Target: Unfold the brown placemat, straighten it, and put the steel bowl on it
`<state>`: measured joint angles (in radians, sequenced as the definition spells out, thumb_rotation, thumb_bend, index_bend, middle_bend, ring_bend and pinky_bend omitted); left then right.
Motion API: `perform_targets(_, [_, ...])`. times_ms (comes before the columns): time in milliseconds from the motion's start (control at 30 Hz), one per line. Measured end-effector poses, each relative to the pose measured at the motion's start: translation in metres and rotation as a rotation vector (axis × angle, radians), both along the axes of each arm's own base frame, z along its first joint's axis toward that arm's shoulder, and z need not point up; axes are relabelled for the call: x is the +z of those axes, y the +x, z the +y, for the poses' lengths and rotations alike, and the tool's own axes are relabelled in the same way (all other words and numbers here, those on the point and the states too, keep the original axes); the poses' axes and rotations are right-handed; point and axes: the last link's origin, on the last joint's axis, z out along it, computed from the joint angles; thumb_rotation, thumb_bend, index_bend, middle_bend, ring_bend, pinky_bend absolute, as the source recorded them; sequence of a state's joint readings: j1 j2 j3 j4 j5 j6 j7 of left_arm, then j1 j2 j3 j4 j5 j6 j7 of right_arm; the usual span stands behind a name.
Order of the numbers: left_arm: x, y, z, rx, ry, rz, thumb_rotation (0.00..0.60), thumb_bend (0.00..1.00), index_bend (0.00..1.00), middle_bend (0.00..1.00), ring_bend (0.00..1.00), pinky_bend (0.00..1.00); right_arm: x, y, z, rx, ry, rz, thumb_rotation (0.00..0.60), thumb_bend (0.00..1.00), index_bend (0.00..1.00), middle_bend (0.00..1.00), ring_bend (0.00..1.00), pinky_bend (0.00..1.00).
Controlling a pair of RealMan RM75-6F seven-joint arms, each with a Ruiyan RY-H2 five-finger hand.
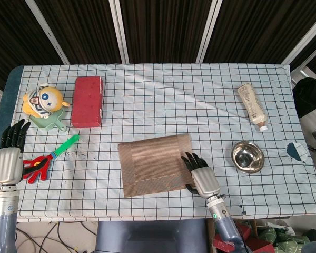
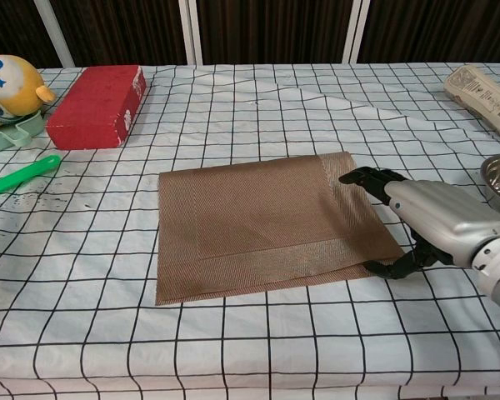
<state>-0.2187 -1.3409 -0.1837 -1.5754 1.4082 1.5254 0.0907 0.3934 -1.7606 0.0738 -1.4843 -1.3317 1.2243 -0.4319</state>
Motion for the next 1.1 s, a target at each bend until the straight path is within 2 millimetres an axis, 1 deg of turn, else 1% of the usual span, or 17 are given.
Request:
perform_targets(300, [0.0002, -0.0001, -0.0001, 0.0, 0.0, 0.0, 0.6, 0.0, 0.0, 0.0, 0.0, 0.0, -0.0007, 0.0, -0.0008, -0.005, -0.003, -0.006, 0.6, 0.21, 0.1, 0.02, 0.03, 0.16])
perform_targets(433, [0.0, -0.0001, -0.0002, 0.0, -0.001, -0.001, 0.6, 0.0, 0.0, 0.0, 0.0, 0.0, -0.0005, 0.0002, -0.0019, -0.006, -0.007, -0.007, 0.6, 0.23, 0.12, 0.02, 0.03, 0.16])
perform_targets(533, [-0.0001, -0.0001, -0.0001, 0.0, -0.001, -0.001, 0.6, 0.0, 0.0, 0.0, 0.0, 0.0, 0.0, 0.0012, -0.0035, -0.009, -0.012, -0.016, 0.6, 0.29, 0.16, 0.02, 0.03, 0.16])
perform_targets(567, [-0.0001, 0.0, -0.0001, 0.0, -0.001, -0.001, 0.6, 0.0, 0.0, 0.0, 0.0, 0.0, 0.0, 0.0015, -0.0039, -0.009, -0.012, -0.019, 0.6, 0.32, 0.2, 0.03, 0.03, 0.16])
perform_targets(700, [-0.0002, 0.0, -0.0001, 0.0, -0.002, -0.001, 0.6, 0.0, 0.0, 0.0, 0.0, 0.0, 0.0005, 0.0026, -0.0048, -0.011, -0.014, -0.031, 0.6, 0.39, 0.31, 0.05, 0.04, 0.16])
perform_targets(867, [-0.0001, -0.0001, -0.0002, 0.0, -0.001, -0.001, 0.6, 0.0, 0.0, 0.0, 0.0, 0.0, 0.0012, 0.0033, -0.0052, -0.012, -0.015, -0.042, 0.6, 0.43, 0.35, 0.05, 0.04, 0.16])
perform_targets(1100, [-0.0002, 0.0001, -0.0004, -0.001, -0.002, -0.002, 0.6, 0.0, 0.0, 0.0, 0.0, 0.0, 0.0029, 0.0039, -0.0058, -0.008, -0.018, -0.051, 0.6, 0.44, 0.38, 0.07, 0.05, 0.16])
